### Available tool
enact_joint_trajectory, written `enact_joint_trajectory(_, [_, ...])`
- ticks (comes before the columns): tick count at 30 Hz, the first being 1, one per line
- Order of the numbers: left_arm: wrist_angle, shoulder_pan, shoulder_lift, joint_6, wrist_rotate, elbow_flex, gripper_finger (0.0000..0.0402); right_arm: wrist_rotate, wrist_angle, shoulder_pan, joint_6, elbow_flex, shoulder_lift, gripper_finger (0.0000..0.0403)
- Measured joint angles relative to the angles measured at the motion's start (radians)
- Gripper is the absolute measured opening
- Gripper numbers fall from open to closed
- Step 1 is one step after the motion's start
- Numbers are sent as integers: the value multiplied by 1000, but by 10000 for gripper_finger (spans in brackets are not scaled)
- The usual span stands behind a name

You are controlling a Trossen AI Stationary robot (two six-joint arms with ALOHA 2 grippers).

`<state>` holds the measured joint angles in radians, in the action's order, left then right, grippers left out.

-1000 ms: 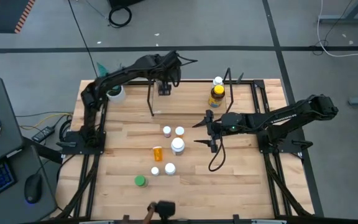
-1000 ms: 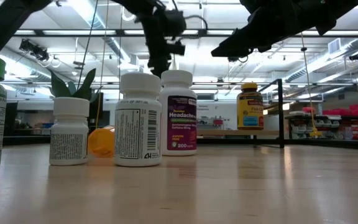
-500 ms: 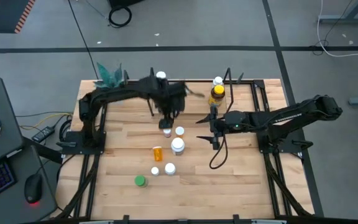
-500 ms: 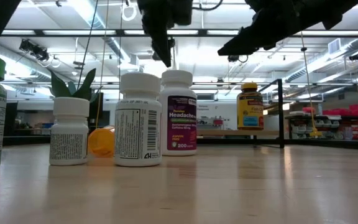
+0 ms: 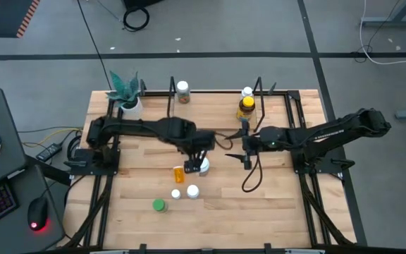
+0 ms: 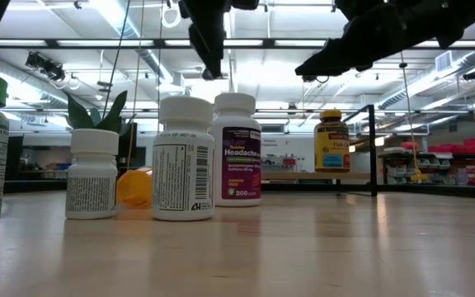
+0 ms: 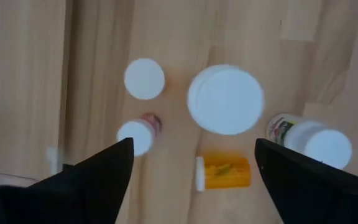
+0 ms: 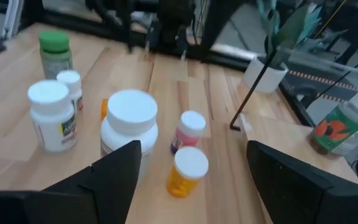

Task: Pick and place medicine bottles onto shelf by color
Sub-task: Put the white-purple pill bottle on the shelf

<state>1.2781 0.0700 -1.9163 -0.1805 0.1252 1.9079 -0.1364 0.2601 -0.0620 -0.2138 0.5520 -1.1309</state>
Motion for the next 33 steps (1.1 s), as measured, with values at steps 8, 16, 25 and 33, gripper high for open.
enact_joint_trajectory(8, [-1, 71, 0, -182, 10, 0, 361, 8, 153, -18, 26, -49, 0, 299])
enact_joint_trajectory(16, [-5, 99, -5, -258, 63, -5, 362, 1, 171, -65, -18, -51, 0, 299])
enact_joint_trajectory(25, [-55, 46, -10, -299, 12, -181, 362, -2, 178, -68, -56, -51, 15, 299])
enact_joint_trajectory(33, [-235, 18, -10, -302, -114, -281, 362, -4, 171, -68, -59, -51, 22, 299])
